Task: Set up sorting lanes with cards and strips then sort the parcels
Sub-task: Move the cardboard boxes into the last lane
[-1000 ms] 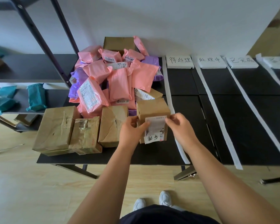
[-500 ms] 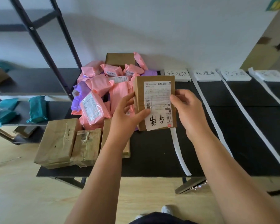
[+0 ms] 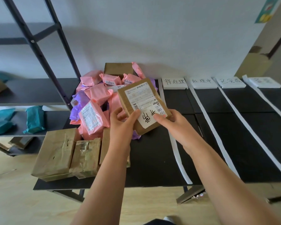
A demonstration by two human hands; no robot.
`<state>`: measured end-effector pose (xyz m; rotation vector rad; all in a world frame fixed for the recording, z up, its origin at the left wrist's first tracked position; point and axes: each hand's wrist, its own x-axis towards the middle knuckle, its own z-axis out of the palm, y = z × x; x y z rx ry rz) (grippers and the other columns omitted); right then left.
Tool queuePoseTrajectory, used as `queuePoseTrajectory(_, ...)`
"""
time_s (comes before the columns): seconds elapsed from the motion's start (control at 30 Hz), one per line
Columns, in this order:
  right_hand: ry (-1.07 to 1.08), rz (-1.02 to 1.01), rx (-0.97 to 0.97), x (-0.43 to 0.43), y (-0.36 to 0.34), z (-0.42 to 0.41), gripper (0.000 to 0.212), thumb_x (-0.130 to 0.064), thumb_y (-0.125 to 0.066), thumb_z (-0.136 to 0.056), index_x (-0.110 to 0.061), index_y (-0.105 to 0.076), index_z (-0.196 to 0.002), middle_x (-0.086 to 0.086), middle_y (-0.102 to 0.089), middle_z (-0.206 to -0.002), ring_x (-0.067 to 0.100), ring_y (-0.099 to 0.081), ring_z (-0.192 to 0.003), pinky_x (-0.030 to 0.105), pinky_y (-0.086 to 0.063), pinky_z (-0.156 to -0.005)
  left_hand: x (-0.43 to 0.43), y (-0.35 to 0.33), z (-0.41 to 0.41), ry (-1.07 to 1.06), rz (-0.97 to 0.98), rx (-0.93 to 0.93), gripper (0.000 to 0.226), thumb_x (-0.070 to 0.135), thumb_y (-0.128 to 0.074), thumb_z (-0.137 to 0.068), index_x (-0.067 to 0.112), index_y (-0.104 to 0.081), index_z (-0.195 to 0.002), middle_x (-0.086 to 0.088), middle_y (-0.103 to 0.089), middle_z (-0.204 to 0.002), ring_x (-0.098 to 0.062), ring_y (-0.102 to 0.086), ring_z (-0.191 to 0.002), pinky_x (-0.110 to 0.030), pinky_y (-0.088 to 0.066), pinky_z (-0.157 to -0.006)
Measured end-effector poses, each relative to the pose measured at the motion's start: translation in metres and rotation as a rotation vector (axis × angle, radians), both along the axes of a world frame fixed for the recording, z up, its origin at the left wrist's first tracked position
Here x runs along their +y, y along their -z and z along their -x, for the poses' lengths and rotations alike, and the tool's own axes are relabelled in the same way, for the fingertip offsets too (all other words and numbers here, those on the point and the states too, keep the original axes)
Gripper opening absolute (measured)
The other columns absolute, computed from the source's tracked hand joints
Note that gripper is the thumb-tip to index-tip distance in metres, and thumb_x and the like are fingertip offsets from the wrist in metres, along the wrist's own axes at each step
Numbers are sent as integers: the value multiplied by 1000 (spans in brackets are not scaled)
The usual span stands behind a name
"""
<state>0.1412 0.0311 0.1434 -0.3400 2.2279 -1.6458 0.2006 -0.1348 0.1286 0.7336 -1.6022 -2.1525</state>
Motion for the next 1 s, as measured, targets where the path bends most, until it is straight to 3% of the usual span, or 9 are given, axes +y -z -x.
queuePoseTrajectory(0.17, 62, 50, 19, 2, -6, 9, 46, -52, -77, -78, -36, -50, -111, -18, -66, -102, -23, -59, -83, -2, -42, -53, 2, 0, 4, 72, -23, -21, 63, 34, -81, -79, 18, -47, -130, -4, -68, -117, -15, -74, -91, -41, -61, -79)
queuePoseTrajectory(0.27, 112, 19, 81, 6, -11, 13, 56, -44, -83, -74, -33, -51, -119, -15, -62, -110, -4, -66, -90, 8, -49, -54, 1, -6, 5, 96, 75, -74, 59, 30, -81, -80, 19, -47, -128, -3, -66, -121, -10, -73, -91, -28, -59, -72)
queuePoseTrajectory(0.43, 107, -228, 343, 14, -18, 18, 62, -27, -88, -70, -37, -50, -118, -11, -42, -124, 1, -55, -102, 13, -45, -65, -9, -18, 5, -42, 750, -138, 91, 23, -82, -78, 27, -27, -150, -1, -31, -151, -20, -42, -131, -42, -46, -101)
queuePoseTrajectory(0.53, -7, -356, 457, 16, -21, 18, 67, -19, -88, -70, -32, -51, -126, -15, -33, -133, 6, -42, -124, 12, -38, -81, -14, -27, 8, 193, 1098, -134, 93, 25, -83, -76, 31, -29, -152, 5, -24, -160, -21, -22, -147, -52, -30, -117)
queuePoseTrajectory(0.63, -136, -368, 519, 16, -27, 14, 68, -11, -85, -71, -31, -52, -127, -20, -29, -137, 3, -32, -132, 7, -32, -84, -13, -29, 16, 394, 1366, -191, 100, 32, -81, -77, 36, -19, -156, 11, -13, -165, -12, -2, -152, -51, 1, -123)
queuePoseTrajectory(0.73, -242, -334, 518, 17, -34, 11, 68, -9, -85, -72, -35, -53, -126, -24, -29, -136, -4, -34, -127, 4, -35, -85, -13, -28, 23, 535, 1378, -185, 102, 31, -80, -76, 37, -16, -156, 13, -19, -163, -10, -1, -152, -49, 8, -121)
queuePoseTrajectory(0.87, -324, -305, 459, 23, -42, 10, 70, -6, -81, -75, -38, -52, -129, -26, -29, -141, -7, -33, -130, 9, -37, -92, -14, -31, 23, 573, 1269, -150, 94, 29, -83, -68, 38, -34, -147, 19, -44, -140, -2, -30, -128, -28, -12, -105)
queuePoseTrajectory(0.93, -318, -285, 476, 24, -44, 9, 71, -6, -79, -78, -37, -50, -134, -25, -30, -145, -9, -31, -133, 11, -35, -100, -15, -33, 21, 546, 1183, -133, 88, 28, -85, -65, 39, -40, -141, 32, -45, -116, 3, -32, -107, -30, -19, -100)
queuePoseTrajectory(1.0, -239, -235, 530, 23, -44, 8, 66, -12, -77, -81, -39, -47, -134, -32, -34, -141, -19, -29, -129, 2, -30, -96, -18, -33, 19, 508, 1122, -118, 85, 28, -87, -65, 37, -43, -136, 35, -42, -103, -2, -41, -106, -36, -34, -101)
